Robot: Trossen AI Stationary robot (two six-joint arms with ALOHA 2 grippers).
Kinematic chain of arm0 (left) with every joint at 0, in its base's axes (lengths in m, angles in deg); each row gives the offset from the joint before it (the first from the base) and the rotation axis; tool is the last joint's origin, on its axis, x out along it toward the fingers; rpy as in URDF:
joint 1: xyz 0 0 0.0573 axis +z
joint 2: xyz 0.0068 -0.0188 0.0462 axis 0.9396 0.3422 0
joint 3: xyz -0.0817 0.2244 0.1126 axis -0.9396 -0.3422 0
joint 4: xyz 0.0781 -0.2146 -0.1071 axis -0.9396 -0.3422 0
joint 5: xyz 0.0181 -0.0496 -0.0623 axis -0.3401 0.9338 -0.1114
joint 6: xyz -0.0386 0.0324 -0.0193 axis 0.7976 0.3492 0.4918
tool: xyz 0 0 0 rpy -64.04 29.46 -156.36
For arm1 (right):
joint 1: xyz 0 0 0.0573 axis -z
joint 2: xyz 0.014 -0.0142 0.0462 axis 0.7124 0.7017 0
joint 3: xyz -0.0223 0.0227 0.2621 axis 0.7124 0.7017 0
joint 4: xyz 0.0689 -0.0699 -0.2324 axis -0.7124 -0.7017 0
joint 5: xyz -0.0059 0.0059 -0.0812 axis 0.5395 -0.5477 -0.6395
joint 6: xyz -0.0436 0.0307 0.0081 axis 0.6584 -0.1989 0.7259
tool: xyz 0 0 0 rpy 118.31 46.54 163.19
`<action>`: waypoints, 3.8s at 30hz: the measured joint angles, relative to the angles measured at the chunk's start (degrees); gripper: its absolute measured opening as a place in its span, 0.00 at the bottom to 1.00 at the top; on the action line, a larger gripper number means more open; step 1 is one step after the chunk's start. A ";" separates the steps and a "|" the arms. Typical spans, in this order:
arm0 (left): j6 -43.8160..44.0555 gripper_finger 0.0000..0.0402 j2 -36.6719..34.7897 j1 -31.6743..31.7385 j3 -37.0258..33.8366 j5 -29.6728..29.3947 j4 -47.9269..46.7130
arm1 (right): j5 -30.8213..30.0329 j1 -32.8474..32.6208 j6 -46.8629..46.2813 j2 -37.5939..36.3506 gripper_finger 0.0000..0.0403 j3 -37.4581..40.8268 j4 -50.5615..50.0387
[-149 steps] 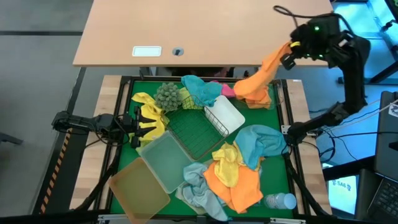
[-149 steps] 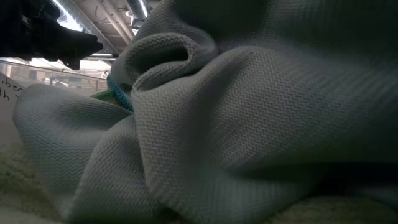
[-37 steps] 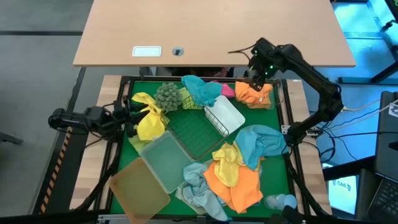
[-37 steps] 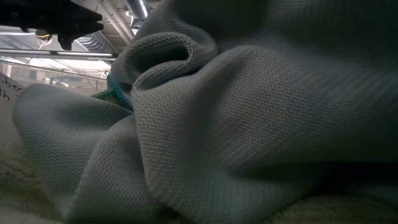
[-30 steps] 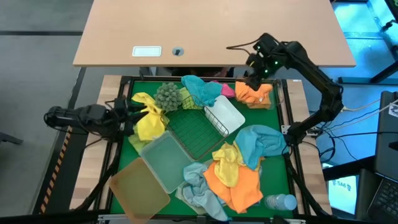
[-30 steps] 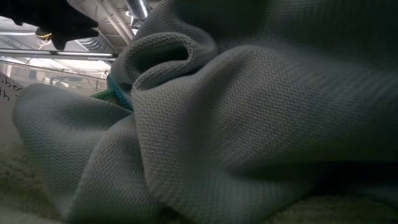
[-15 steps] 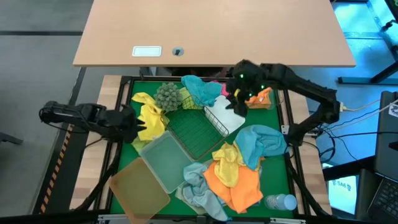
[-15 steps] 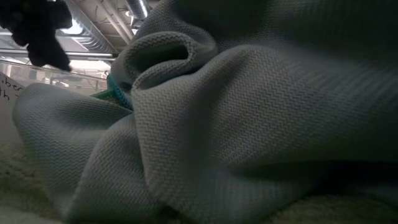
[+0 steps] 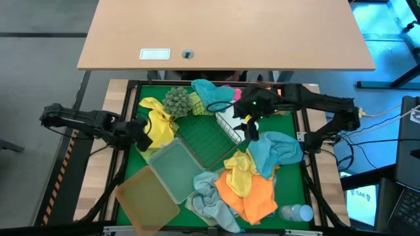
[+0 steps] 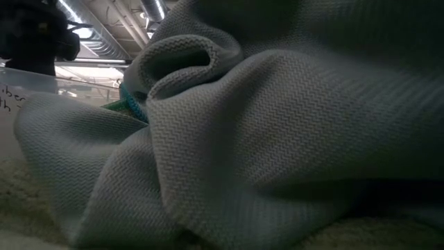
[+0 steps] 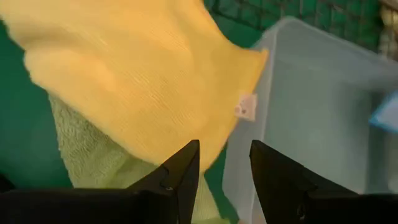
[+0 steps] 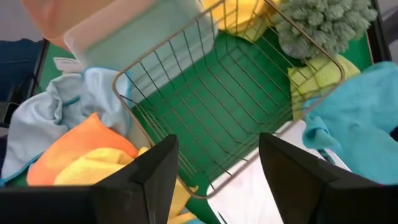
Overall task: Sort microfiber towel by color & place in baskets
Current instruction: Put the yellow towel into the gray bin
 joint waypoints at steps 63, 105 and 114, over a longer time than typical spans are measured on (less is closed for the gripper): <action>23.33 0.01 18.77 -0.32 0.00 -3.47 1.32 | 0.61 -0.50 0.66 5.51 0.55 0.04 2.70; -13.09 0.00 13.78 -0.48 39.90 6.24 8.46 | -3.31 -0.39 0.46 5.49 0.55 0.02 1.77; -16.28 0.00 13.81 -0.50 46.40 14.28 12.94 | -3.31 -0.39 0.44 5.46 0.55 0.00 1.77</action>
